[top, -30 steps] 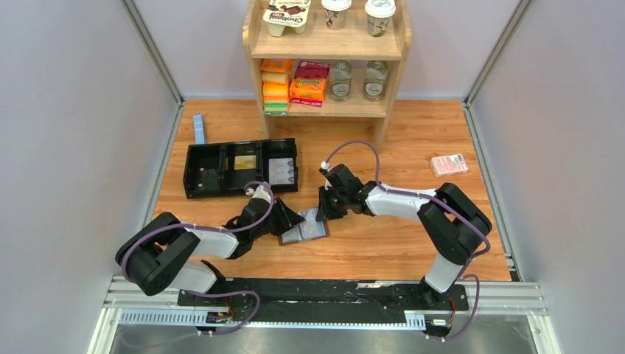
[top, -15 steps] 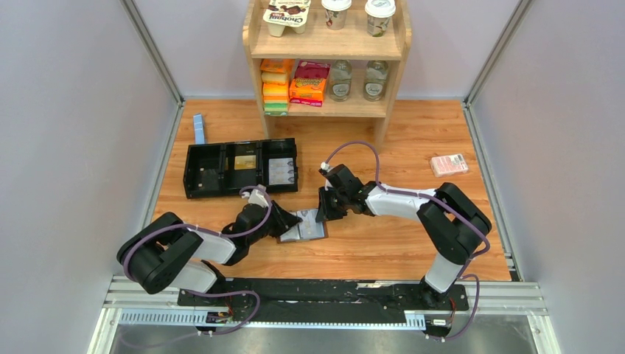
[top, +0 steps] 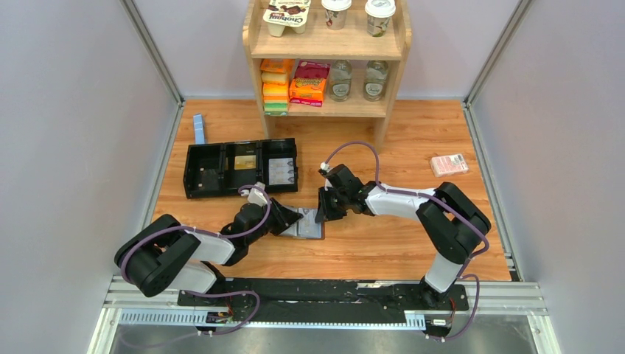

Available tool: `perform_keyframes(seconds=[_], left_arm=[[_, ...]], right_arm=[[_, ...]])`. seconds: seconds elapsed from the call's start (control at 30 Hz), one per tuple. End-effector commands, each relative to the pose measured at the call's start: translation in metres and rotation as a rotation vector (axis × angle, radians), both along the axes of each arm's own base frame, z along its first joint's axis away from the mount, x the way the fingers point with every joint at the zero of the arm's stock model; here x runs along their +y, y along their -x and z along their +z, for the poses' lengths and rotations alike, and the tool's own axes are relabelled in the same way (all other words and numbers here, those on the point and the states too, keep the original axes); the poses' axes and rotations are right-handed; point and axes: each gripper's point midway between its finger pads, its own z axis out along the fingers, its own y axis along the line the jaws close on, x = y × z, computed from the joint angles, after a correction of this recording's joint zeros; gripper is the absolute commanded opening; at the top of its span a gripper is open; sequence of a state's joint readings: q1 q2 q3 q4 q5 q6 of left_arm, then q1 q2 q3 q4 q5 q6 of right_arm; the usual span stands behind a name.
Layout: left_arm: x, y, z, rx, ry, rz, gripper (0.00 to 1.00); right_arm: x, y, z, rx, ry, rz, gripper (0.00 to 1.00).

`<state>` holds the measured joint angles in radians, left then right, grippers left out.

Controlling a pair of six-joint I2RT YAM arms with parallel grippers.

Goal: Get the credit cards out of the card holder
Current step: Remove the credit card from the card holder.

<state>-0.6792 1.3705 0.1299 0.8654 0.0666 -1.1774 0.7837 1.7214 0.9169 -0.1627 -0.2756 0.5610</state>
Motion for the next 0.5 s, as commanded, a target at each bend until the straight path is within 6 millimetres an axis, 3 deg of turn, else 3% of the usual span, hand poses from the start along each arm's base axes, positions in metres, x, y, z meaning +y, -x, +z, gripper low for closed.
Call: perform_keyframes(seconds=[0.0,0.47], left_arm=[[-0.0144,-0.0022,0.0345,-0.087,0.1,-0.047,0.28],[-0.0207,0.001,0.0417,-0.11,0.123,-0.089,0.18]], right_arm=[[-0.003,0.0068,-0.0175,0.034,0.034,0.004,0.14],[-0.0008,0.0057,-0.0174,0.028,0.026,0.012,0.14]])
